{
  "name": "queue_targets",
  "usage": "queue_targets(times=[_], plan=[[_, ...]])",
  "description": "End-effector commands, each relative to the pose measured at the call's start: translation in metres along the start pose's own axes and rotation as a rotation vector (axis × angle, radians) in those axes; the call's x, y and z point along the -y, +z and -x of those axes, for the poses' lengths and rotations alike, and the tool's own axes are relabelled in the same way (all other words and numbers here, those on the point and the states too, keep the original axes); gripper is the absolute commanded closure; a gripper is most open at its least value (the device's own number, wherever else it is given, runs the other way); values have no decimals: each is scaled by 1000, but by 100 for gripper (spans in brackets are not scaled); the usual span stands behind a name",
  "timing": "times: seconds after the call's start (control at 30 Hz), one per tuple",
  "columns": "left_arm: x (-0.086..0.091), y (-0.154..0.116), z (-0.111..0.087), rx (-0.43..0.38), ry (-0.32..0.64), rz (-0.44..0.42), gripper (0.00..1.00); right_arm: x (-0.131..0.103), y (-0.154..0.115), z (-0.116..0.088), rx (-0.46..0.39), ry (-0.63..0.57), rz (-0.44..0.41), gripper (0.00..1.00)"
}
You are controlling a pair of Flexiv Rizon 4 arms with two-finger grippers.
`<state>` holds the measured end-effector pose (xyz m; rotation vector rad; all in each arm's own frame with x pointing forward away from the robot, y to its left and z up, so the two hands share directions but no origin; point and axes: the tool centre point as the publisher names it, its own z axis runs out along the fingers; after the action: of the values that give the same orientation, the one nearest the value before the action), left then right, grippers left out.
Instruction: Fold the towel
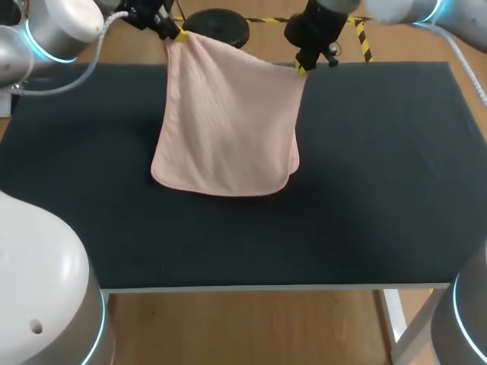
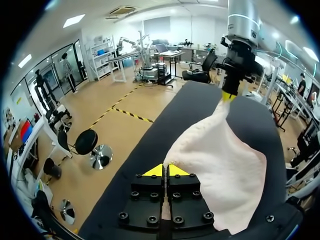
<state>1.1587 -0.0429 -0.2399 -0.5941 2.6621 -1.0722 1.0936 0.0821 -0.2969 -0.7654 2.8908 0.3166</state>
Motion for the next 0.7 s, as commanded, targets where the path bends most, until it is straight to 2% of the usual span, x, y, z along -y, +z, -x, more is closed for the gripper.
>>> queue_targets(times=[0.03, 0.4, 0.7], plan=[[-1, 24, 14, -10, -3, -1, 100, 4, 16, 13, -60, 1, 10, 100], [-6, 45, 29, 17, -35, -9, 100, 16, 33, 20, 10, 62, 20, 100], [-5, 59, 43, 22, -43, 38, 100, 24, 39, 30, 0, 101, 63, 100]])
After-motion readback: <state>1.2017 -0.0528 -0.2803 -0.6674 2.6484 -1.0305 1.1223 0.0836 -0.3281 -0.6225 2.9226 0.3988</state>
